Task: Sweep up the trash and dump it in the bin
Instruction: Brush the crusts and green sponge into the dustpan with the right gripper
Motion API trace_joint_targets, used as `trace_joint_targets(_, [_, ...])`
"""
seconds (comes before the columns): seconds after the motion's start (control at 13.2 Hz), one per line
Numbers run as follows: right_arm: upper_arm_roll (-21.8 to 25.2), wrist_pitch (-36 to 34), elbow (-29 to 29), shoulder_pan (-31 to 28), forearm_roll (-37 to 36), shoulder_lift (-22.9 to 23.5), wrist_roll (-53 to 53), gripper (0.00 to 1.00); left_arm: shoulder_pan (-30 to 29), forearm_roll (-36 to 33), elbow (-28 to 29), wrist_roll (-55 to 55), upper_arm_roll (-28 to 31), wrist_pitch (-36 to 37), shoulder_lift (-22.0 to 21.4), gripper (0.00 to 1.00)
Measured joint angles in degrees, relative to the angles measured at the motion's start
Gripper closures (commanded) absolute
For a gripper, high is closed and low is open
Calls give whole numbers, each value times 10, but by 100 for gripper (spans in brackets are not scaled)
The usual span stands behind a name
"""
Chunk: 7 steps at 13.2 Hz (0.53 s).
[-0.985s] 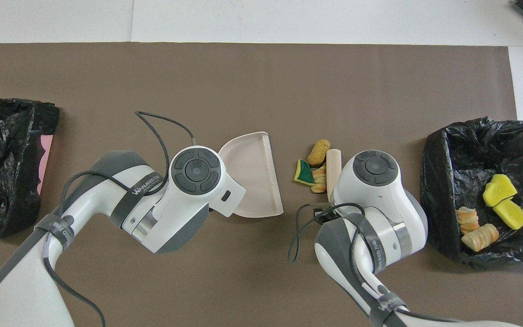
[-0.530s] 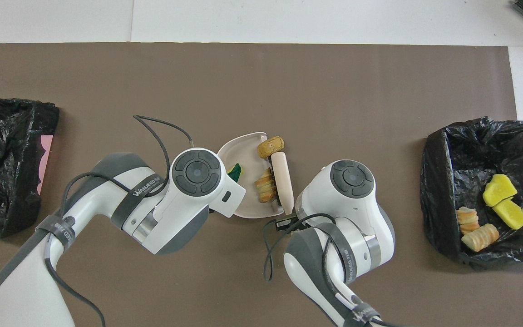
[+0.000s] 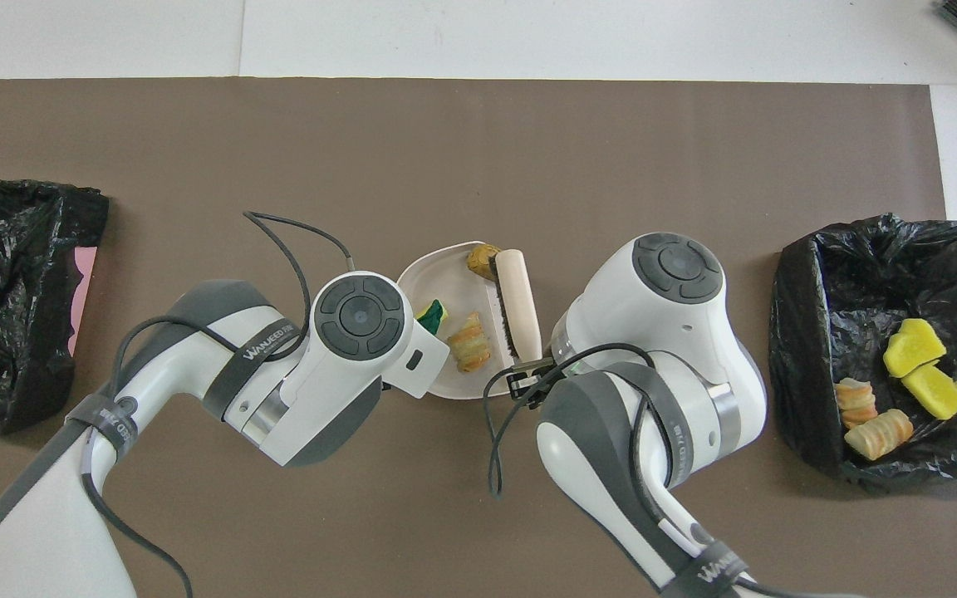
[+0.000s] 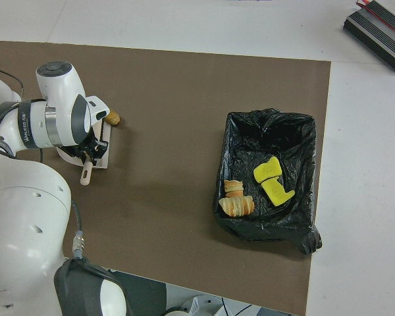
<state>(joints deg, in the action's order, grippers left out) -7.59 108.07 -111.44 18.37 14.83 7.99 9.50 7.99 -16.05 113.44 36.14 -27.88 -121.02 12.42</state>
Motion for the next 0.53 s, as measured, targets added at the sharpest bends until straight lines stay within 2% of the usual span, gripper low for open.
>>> trace_joint_targets(0.23, [0,-8,11,-43,-61,10,-3,100,0,0,1,-1,0,0,0,100])
trace_joint_targets(0.53, [-3,-12,73,-26,-104,98,-3,100,0,1,5,-4,0,0,-4,100])
